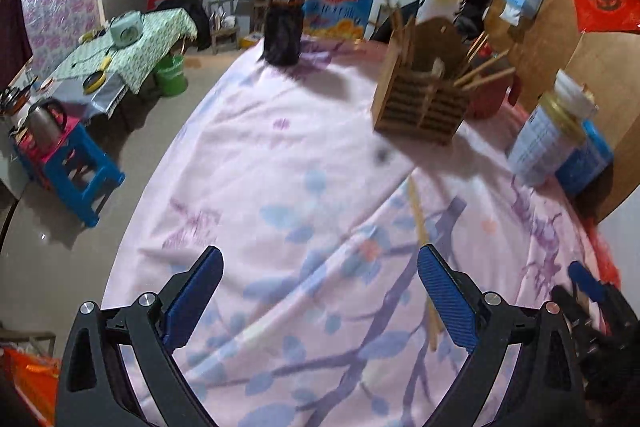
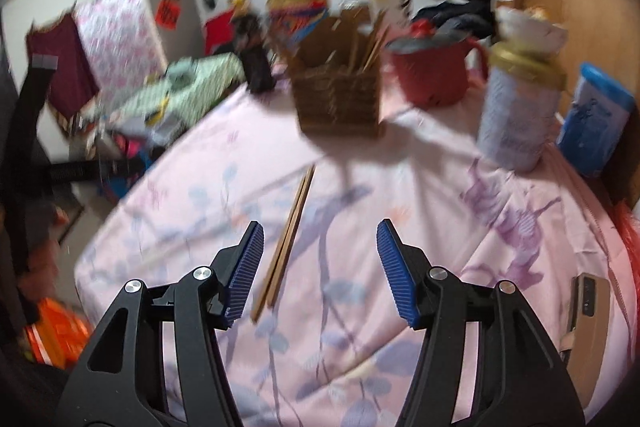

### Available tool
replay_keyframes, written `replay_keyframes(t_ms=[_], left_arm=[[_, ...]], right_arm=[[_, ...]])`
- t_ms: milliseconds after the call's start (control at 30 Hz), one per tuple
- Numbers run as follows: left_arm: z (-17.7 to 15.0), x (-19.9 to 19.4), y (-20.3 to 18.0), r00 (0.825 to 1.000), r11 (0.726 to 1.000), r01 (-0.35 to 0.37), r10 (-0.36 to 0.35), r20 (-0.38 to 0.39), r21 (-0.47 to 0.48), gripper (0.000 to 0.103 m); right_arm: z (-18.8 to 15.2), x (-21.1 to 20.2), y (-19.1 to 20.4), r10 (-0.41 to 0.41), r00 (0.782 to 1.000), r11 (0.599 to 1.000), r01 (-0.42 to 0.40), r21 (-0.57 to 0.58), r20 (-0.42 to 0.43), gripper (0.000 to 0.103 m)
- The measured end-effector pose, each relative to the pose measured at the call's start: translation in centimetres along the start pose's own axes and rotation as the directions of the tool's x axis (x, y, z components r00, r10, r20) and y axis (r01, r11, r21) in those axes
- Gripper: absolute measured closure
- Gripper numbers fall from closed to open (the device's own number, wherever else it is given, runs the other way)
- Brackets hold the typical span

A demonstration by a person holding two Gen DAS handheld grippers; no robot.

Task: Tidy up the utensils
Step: 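Move both open tools back to the last loose chopsticks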

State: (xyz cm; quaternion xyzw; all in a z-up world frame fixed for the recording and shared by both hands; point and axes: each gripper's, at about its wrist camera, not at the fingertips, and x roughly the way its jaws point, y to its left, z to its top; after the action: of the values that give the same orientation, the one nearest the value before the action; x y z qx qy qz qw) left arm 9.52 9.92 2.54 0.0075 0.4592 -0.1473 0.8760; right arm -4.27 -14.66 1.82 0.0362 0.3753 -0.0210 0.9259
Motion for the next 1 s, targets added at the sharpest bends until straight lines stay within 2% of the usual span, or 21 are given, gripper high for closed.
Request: replay_keyframes(t_ms=[133, 333, 433, 567, 733, 800, 1000], left_arm=[[-1.7, 0.4, 1.2, 0.998, 0.999, -0.032, 0.031, -0.061, -0.014, 0.007], [-3.7, 0.7, 2.8, 0.99, 0.997, -0.074, 0.07, -0.125, -0.032, 0.007], [-4.4, 0.5, 3.6, 0.987, 0.995, -0.088, 0.081, -0.142, -0.039, 0.007], [-5.2, 0.2, 4.5, 0.982, 0.994, -0.109, 0.103, -0.161, -0.028, 0.007], [-5.5, -0.4, 5.9, 0.975, 0.988, -0.155, 0.153, -0.162, 0.001, 0.007], [-5.3, -0.7, 6.4, 0.974, 0.986, -0.167, 0.165, -0.153, -0.001, 0.007], [-4.5, -0.9, 7.6, 0.978, 0.986, -0.161, 0.153, -0.144, -0.045, 0.007]], right_arm=[[-2.8, 2.5, 2.2, 0.006, 0.996, 0.995, -0.015, -0.101, -0.092, 0.046], [-5.1, 5.1, 4.2, -0.02, 0.987, 0.984, -0.009, -0.179, -0.162, 0.056], [-5.5, 6.2, 4.4, -0.027, 0.982, 0.984, -0.007, -0.177, -0.189, 0.058], [-5.6, 7.7, 5.2, -0.035, 0.976, 0.987, 0.0, -0.163, -0.216, 0.067], [-4.8, 9.9, 7.8, 0.047, 0.974, 0.99, -0.074, -0.117, -0.224, 0.074], [-4.3, 9.8, 8.7, 0.064, 0.978, 0.99, -0.088, -0.113, -0.199, 0.076], [-3.8, 9.9, 6.5, 0.057, 0.977, 0.997, -0.065, -0.036, -0.205, 0.076]])
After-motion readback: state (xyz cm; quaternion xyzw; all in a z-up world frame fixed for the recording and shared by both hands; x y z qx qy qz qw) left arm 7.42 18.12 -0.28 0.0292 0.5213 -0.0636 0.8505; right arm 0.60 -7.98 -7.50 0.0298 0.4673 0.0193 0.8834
